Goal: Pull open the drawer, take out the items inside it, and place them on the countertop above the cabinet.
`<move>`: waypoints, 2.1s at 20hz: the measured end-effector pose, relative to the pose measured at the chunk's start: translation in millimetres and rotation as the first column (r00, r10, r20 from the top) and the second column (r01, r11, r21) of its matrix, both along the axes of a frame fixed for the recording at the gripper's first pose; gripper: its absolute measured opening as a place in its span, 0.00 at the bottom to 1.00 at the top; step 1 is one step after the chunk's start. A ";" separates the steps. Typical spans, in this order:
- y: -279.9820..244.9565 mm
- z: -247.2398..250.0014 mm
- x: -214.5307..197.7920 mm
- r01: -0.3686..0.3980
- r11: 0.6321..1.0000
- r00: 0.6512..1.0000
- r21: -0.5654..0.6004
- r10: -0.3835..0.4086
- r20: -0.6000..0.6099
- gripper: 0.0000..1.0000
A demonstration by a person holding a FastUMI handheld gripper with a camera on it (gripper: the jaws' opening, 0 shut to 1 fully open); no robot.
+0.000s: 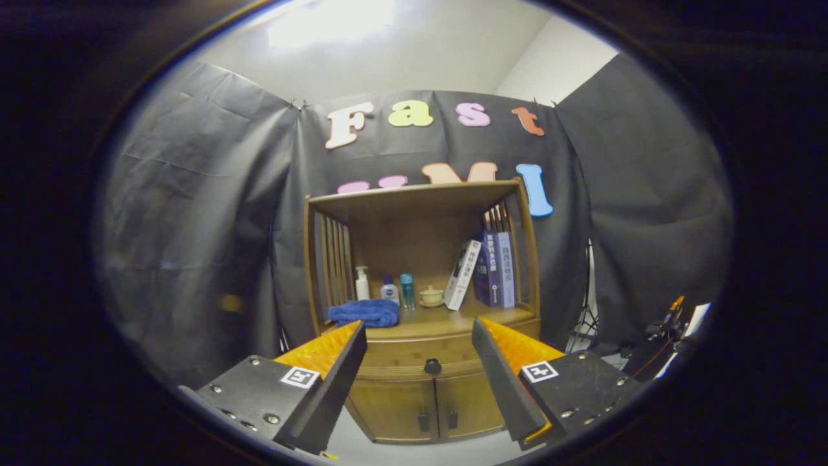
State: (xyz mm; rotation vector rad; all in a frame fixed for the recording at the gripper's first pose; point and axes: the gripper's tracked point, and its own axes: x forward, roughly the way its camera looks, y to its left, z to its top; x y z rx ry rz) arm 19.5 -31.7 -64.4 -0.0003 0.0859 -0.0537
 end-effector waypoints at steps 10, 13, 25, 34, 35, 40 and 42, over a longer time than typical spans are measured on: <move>-35.3 -113.5 64.0 0.025 1.000 0.995 -0.014 -0.027 -0.093 0.98; -37.3 -149.1 90.7 0.017 1.000 0.993 0.004 -0.016 -0.120 0.99; -33.9 -232.3 176.9 0.019 1.000 0.972 0.012 -0.016 -0.234 0.93; -30.3 -251.9 205.5 0.004 0.997 0.971 -0.082 -0.024 -0.239 0.55; -29.8 -247.7 207.9 0.006 0.996 0.975 -0.087 -0.025 -0.219 0.48; -28.6 -253.3 214.0 -0.011 0.990 0.973 -0.140 -0.021 -0.228 0.46; -28.2 -251.8 213.1 -0.004 0.991 0.975 -0.136 -0.027 -0.221 0.42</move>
